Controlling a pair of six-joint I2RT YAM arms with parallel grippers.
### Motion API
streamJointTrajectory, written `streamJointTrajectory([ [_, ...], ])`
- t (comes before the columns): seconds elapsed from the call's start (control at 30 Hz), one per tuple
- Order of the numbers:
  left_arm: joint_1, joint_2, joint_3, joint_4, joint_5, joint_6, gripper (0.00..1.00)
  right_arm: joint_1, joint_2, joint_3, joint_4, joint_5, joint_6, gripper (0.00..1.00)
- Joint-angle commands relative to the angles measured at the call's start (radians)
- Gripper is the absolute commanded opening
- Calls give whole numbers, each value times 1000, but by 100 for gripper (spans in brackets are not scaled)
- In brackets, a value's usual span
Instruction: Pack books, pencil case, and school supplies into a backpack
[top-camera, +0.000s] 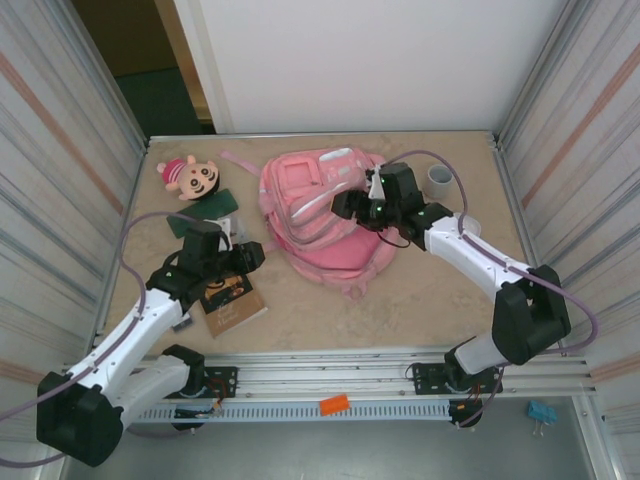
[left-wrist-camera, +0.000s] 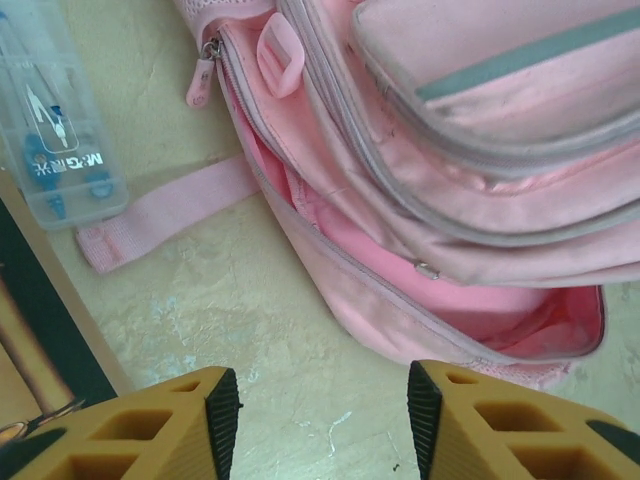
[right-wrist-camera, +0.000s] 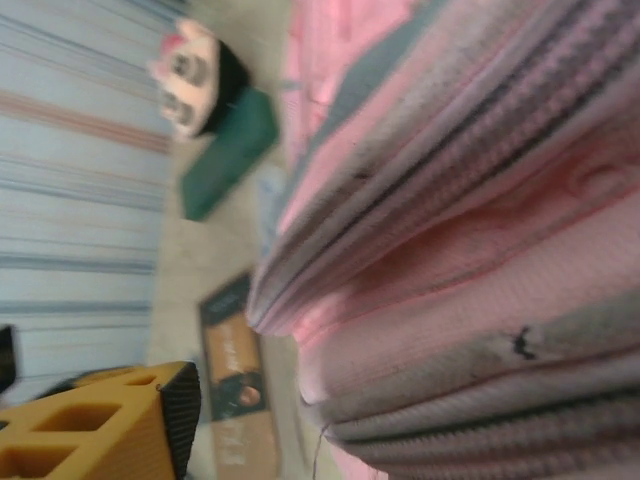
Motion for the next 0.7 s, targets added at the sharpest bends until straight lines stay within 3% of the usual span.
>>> streamJointTrajectory([
  [0.0, 0, 17, -5, 16, 8, -27, 49, 25, 14, 89, -281, 155, -9, 72],
  [0.23, 0, 13, 9, -39, -98, -80, 49, 93, 81, 203, -619, 398, 5, 80],
  [0.43, 20, 22, 24, -121, -198, -105, 52, 126, 131, 299, -791, 442, 8, 88],
  [0.57, 24, 21, 1, -91, -168, -118, 53, 132, 104, 277, -758, 399, 6, 90],
  [0.67, 27, 33, -12, -55, -134, -134, 52, 111, 53, 194, -603, 280, -8, 89],
])
